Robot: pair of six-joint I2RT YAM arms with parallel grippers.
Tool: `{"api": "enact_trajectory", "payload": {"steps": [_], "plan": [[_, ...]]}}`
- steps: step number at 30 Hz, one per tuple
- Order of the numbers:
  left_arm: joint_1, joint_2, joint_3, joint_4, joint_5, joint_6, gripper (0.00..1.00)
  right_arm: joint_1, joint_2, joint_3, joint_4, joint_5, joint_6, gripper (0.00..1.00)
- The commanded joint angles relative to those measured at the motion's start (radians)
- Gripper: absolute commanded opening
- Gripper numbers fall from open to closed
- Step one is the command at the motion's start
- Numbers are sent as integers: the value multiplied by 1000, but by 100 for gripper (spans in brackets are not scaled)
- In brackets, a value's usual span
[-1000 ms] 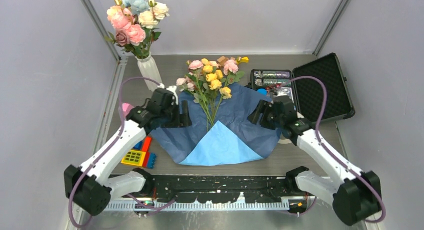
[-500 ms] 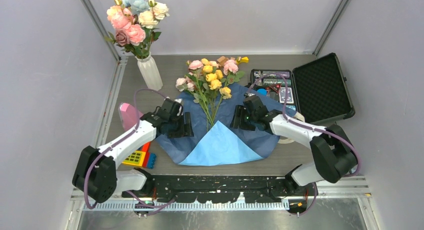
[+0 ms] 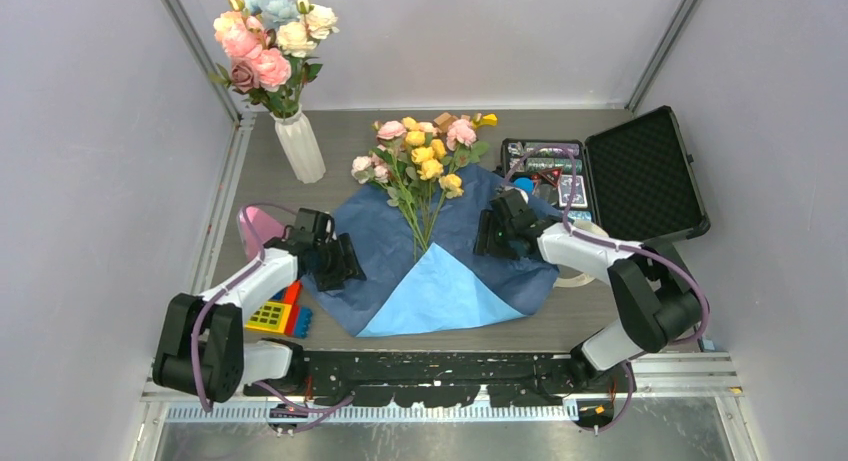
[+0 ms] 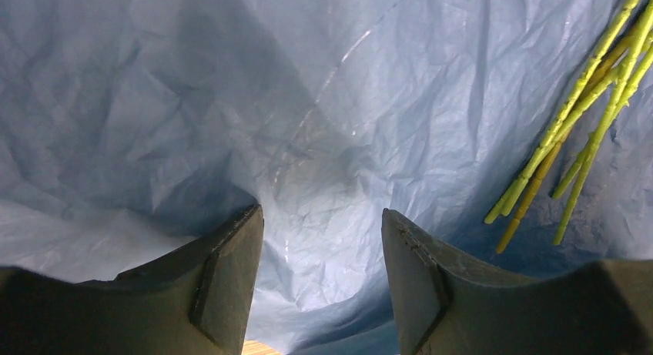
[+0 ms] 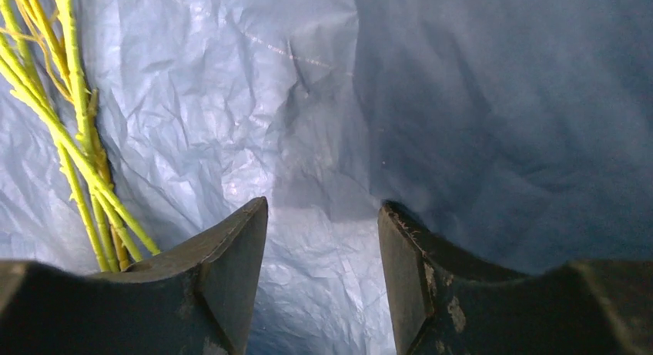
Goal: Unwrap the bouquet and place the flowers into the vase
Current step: Unfold the wrapping paper at the center of the board.
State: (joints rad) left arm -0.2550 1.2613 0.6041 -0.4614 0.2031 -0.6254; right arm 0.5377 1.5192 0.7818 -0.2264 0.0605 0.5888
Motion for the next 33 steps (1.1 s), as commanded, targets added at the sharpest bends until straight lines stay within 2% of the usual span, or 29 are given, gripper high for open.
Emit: {"api": "enact_trajectory", "payload": {"steps": [1,8,16,21,25,29,33], "plan": [[29,-44,-17,26,26,0,59,-67,-14,2,-12,33,-1,60],[71,-97,-33,-12,-24,22,60,-188,-68,-50,-17,-7,-6,60],[74,-128,80,-127,-13,91,64,-203,-173,-41,-79,-37,-49,65],[73,-175,133,-147,45,70,71,-203,-295,-24,-167,-45,-69,69],[65,-193,188,-158,134,42,74,-203,-382,-20,-228,-110,-79,74],[31,-161,262,-170,144,66,75,-203,-450,-30,-291,-145,-46,76],[-27,-59,364,-221,149,123,76,-203,-547,-50,-362,-108,2,76]]}}
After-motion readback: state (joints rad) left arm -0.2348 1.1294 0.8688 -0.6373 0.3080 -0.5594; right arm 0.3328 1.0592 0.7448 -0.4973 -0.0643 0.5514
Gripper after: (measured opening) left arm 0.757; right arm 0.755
